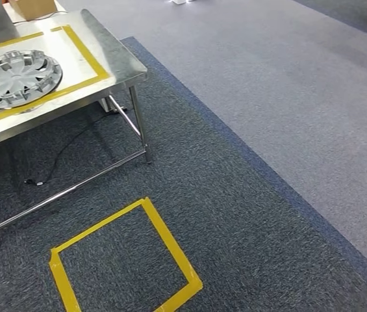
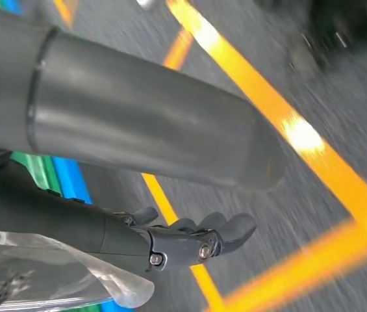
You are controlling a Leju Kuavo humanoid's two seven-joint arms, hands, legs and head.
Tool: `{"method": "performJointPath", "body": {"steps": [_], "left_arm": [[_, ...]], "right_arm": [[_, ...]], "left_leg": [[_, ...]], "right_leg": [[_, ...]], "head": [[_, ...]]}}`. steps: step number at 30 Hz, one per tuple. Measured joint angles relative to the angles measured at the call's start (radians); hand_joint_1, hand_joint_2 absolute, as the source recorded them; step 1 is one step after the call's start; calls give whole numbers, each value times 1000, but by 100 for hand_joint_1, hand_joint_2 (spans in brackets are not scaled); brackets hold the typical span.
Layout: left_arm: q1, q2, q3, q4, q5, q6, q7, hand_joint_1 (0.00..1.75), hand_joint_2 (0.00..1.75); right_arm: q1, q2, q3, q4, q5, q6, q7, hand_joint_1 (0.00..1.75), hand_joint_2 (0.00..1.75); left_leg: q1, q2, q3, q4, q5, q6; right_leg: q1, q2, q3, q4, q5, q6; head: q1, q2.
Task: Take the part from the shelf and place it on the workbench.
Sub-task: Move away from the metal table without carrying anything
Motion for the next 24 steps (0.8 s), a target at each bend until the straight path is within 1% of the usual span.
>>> {"method": "performJointPath", "body": {"steps": [1,2,3,4,5,6,7,8,9,10,11,12,13,14,15,16,17,18,19,20,21,22,23,24], "left_arm": [[0,0,0,0,-2,-1,1,0,0],[0,1,-1,0,-3,-2,1,0,0],[0,1,-1,0,-3,-2,1,0,0],[-1,1,-1,0,-3,-2,1,0,0],[-1,2,-1,0,-3,-2,1,0,0],[-2,2,-1,0,-2,-2,1,0,0],[-2,2,-1,0,-1,-1,0,0,0],[-2,2,-1,0,0,-1,0,0,0],[-2,2,-1,0,1,-1,-1,0,0],[-3,2,-1,0,2,0,-1,0,0],[-4,2,-1,0,2,0,-1,0,0],[-4,2,-1,0,2,0,-1,0,0],[-3,2,-1,0,2,1,-1,0,0],[-1,2,-1,0,1,1,-1,0,0],[1,2,-1,0,1,1,0,0,0],[3,2,-1,0,1,1,0,0,0],[3,2,-1,0,1,1,1,0,0],[2,2,-1,0,0,1,2,0,0],[1,2,-1,0,-1,1,2,0,0],[1,2,-1,0,-1,1,3,0,0],[0,2,-1,0,-2,1,3,0,0],[-1,1,-1,0,-2,1,3,0,0],[-1,1,-1,0,-2,2,2,0,0],[-2,0,-1,0,-2,2,2,0,0]], "right_arm": [[0,0,0,14,3,16,11,0,0],[0,1,0,26,5,29,18,0,0],[0,2,0,37,7,39,23,0,0],[-1,3,0,44,9,46,26,0,0],[-3,4,0,50,11,51,28,0,0],[-5,5,0,54,13,53,29,0,0],[-7,5,0,56,15,55,30,0,0],[-7,5,0,59,17,56,31,0,0],[-5,5,0,61,18,56,32,0,0],[-3,5,0,63,19,56,32,0,0],[-3,5,0,65,20,56,33,0,0],[-4,5,0,66,21,56,33,0,0],[-7,5,0,67,23,56,33,0,0],[-9,5,0,68,24,57,33,0,0],[-10,5,0,69,25,58,33,0,0],[-10,5,0,70,26,59,34,0,0],[-8,5,0,71,27,60,34,0,0],[-7,5,0,72,28,61,35,0,0],[-7,5,0,72,30,61,36,0,0],[-9,5,0,72,32,61,36,0,0],[-12,5,0,72,35,61,37,0,0],[-14,5,0,72,37,60,38,0,0],[-15,4,0,73,38,59,40,0,0],[-14,4,0,73,39,57,42,0,0]], "left_leg": [[2,0,-8,20,4,-2],[4,-1,4,-6,30,-2],[7,-7,30,-67,71,-2],[10,-26,60,-134,105,-2],[13,-47,84,-196,127,-1],[15,-65,97,-232,137,0],[15,-77,99,-243,133,2],[14,-74,96,-246,133,6],[14,-66,93,-245,136,11],[15,-57,93,-248,139,18],[16,-47,91,-251,143,26],[16,-35,90,-254,146,32],[14,-22,88,-254,147,37],[11,-8,85,-254,147,39],[9,6,83,-254,147,39],[8,19,82,-253,147,40],[7,29,81,-253,147,40],[7,38,82,-253,147,39],[6,47,83,-252,147,38],[4,54,84,-251,146,35],[2,61,85,-250,145,31],[1,67,86,-250,145,26],[0,73,87,-251,146,20],[0,79,90,-253,146,14]], "right_leg": [[0,13,-1,3,0,0],[-1,25,-2,6,0,2],[-2,37,-2,10,-2,4],[-2,49,-6,15,-4,7],[-1,60,-11,21,-6,13],[-2,70,-17,26,-6,20],[-2,78,-25,30,-4,27],[-3,87,-30,31,-2,35],[-5,93,-37,30,1,42],[-5,85,-44,36,-3,46],[-5,68,-58,57,-17,49],[-4,45,-81,98,-41,52],[-3,20,-111,159,-74,53],[-3,6,-145,232,-106,55],[-3,-1,-171,290,-126,57],[-3,-5,-181,318,-130,57],[-3,-9,-170,305,-114,57],[-3,-15,-137,251,-85,55],[-3,-28,-93,175,-55,52],[0,-42,-55,106,-36,47],[3,-52,-29,57,-25,41],[7,-58,-18,32,-23,35],[10,-53,-20,29,-25,29],[10,-46,-21,27,-23,23]], "head": [[0,0],[0,0],[0,0],[-1,0],[-1,0],[-1,0],[-2,0],[-2,0],[-2,0],[-2,0],[1,0],[4,0],[8,0],[11,0],[12,0],[12,0],[12,0],[12,0],[12,0],[12,0],[11,0],[11,0],[11,0],[10,0]]}}
